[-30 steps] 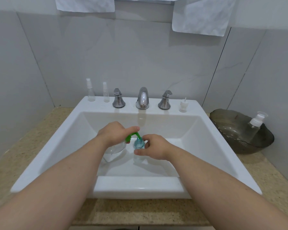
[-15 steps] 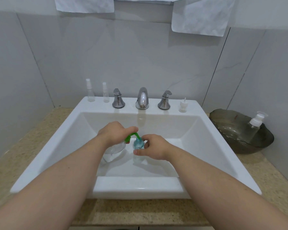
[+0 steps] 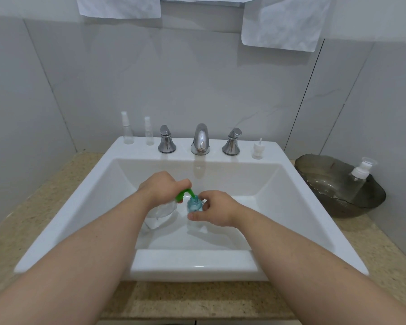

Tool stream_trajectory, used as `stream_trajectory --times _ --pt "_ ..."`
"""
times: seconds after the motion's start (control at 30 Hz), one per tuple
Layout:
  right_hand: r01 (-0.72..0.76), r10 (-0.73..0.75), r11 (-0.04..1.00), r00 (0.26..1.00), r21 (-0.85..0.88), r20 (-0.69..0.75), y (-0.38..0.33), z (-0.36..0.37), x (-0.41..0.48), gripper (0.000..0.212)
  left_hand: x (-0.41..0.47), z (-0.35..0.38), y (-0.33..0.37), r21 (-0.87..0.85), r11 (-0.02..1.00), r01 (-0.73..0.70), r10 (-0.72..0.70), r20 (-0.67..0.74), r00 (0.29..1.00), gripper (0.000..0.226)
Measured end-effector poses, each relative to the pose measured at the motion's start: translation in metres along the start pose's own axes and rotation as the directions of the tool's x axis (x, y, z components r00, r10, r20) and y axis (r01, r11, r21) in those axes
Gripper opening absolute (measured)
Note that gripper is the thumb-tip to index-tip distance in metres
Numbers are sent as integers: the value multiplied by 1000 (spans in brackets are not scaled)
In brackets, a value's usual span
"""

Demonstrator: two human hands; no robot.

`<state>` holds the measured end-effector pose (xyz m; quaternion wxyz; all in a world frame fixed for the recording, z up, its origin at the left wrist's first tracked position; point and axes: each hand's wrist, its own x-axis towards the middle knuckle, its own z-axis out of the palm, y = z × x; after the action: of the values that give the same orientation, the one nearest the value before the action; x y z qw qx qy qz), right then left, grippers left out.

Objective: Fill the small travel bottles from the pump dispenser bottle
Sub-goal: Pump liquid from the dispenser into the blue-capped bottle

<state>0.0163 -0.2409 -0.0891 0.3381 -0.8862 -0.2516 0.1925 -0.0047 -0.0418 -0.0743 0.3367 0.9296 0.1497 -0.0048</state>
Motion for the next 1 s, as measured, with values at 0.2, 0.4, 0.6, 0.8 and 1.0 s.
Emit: stream_trajectory --times 0.2,0.4,0.6,0.8,1.0 --pt "5 -5 1000 1000 11 6 -1 -1 0 39 -1 -1 0 19 1000 -8 9 -15 1000 51" --pt "-4 4 1000 1000 5 7 1 0 1 38 -1 -1 -3 31 999 -26 27 -8 1000 68" --pt "0 0 1000 1000 -3 -3 2 -1 2 36 -3 -2 -3 52 998 -30 31 -20 999 90" --pt "11 -12 1000 1000 -22 -20 0 0 1 36 -3 -2 -3 39 999 -17 17 -15 1000 79" --pt "6 -7 999 1000 -39 -22 -1 0 2 33 -2 -1 -4 21 1000 -9 9 -6 1000 76"
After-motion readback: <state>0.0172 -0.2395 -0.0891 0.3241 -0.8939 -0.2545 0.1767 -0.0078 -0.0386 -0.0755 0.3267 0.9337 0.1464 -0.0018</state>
